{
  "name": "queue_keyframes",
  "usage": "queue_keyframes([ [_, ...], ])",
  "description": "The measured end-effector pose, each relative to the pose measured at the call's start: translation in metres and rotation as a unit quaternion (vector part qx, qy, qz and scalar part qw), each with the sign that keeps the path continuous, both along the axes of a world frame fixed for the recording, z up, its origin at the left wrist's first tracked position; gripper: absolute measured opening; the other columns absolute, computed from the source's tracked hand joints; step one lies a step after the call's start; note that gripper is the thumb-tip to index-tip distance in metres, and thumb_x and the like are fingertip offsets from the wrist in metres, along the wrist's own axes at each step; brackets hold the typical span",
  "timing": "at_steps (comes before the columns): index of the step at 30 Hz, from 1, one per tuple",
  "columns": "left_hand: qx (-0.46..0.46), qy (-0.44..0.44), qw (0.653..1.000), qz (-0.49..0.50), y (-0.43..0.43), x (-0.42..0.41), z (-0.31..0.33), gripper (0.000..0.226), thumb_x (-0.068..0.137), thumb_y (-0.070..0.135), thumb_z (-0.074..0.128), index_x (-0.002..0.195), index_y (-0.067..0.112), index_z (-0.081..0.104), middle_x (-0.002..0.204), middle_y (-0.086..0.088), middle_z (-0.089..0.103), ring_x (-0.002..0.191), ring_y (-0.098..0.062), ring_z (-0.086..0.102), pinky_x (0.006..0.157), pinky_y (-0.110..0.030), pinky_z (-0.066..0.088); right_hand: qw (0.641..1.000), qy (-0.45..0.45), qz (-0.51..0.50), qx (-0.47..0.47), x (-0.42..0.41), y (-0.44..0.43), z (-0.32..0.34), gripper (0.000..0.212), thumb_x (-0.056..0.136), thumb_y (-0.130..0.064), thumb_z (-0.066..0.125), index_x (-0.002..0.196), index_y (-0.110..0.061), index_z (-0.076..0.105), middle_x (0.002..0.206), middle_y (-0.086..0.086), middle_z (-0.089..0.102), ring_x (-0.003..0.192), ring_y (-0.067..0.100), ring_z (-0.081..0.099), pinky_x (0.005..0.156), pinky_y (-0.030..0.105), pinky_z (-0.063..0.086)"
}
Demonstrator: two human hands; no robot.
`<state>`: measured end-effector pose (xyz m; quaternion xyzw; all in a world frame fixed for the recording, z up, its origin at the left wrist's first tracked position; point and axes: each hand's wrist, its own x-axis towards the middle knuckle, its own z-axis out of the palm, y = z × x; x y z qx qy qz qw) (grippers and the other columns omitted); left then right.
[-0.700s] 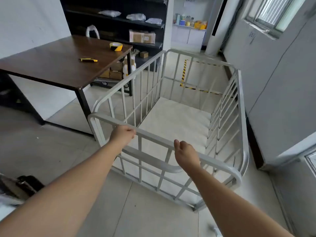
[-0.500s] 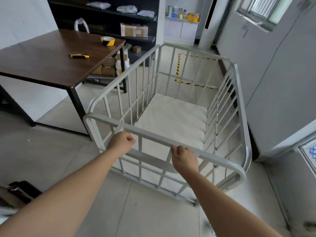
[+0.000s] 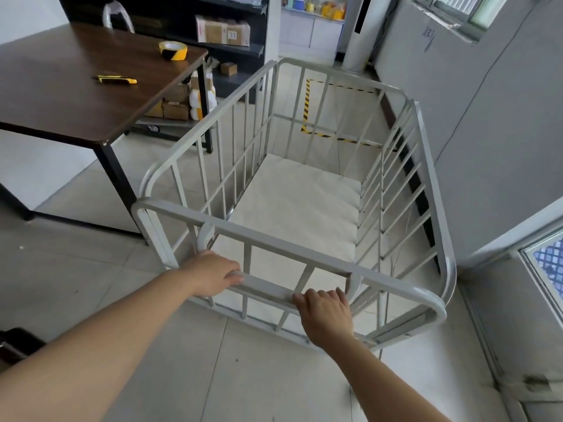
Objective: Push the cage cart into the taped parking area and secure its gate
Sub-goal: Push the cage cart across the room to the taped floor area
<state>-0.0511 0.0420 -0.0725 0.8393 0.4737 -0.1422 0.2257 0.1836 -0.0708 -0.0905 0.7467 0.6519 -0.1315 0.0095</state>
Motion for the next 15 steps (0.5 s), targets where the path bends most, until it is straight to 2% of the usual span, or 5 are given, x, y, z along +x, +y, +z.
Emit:
queue_keyframes([
  [2, 0.042, 0.034, 0.997, -0.05, 0.002, 0.001, -0.001, 0.031, 0.1, 0.046, 0.03, 0.088, 0.022, 0.045, 0.084, 0.006, 0.05, 0.088, -0.018, 0.044, 0.091, -0.032, 0.03, 0.999, -0.008, 0.024, 0.031, 0.001, 0.001, -0.002, 0.088, 0.081, -0.065, -0.013, 0.101, -0.019, 0.059, 0.099, 0.003, 0.066, 0.105, 0.026, 0.051, 0.109, 0.038, 0.023],
  [4, 0.047, 0.049, 0.995, -0.069, 0.004, 0.002, -0.001, 0.029, 0.101, 0.046, 0.029, 0.09, 0.024, 0.043, 0.088, 0.006, 0.052, 0.093, -0.018, 0.047, 0.097, -0.033, 0.028, 0.998, -0.016, 0.043, 0.051, 0.004, 0.002, -0.004, 0.092, 0.076, -0.064, -0.02, 0.095, -0.02, 0.059, 0.092, 0.002, 0.066, 0.097, 0.026, 0.053, 0.101, 0.037, 0.031],
  [6, 0.04, 0.048, 0.995, -0.073, 0.006, 0.0, -0.004, 0.029, 0.101, 0.047, 0.029, 0.091, 0.025, 0.043, 0.091, 0.006, 0.053, 0.1, -0.018, 0.05, 0.1, -0.034, 0.027, 0.998, -0.018, 0.046, 0.05, 0.006, 0.003, -0.006, 0.087, 0.08, -0.063, -0.017, 0.088, -0.02, 0.058, 0.083, 0.001, 0.065, 0.087, 0.026, 0.055, 0.091, 0.037, 0.037],
  [9, 0.048, 0.034, 0.996, -0.074, 0.011, 0.002, -0.008, 0.028, 0.101, 0.047, 0.031, 0.088, 0.024, 0.042, 0.079, 0.012, 0.046, 0.093, -0.016, 0.045, 0.094, -0.03, 0.026, 0.998, -0.028, 0.028, 0.04, 0.007, 0.004, -0.008, 0.073, 0.092, -0.059, -0.002, 0.071, -0.02, 0.056, 0.062, -0.001, 0.061, 0.066, 0.027, 0.058, 0.071, 0.038, 0.045],
  [15, 0.057, 0.015, 0.997, -0.058, 0.022, 0.013, -0.009, 0.029, 0.101, 0.044, 0.031, 0.083, 0.023, 0.039, 0.072, 0.014, 0.037, 0.086, -0.015, 0.037, 0.089, -0.029, 0.023, 0.996, -0.012, 0.055, 0.074, 0.015, 0.02, -0.003, 0.091, 0.075, -0.066, -0.022, 0.087, -0.02, 0.055, 0.085, 0.002, 0.065, 0.086, 0.027, 0.055, 0.086, 0.038, 0.036],
])
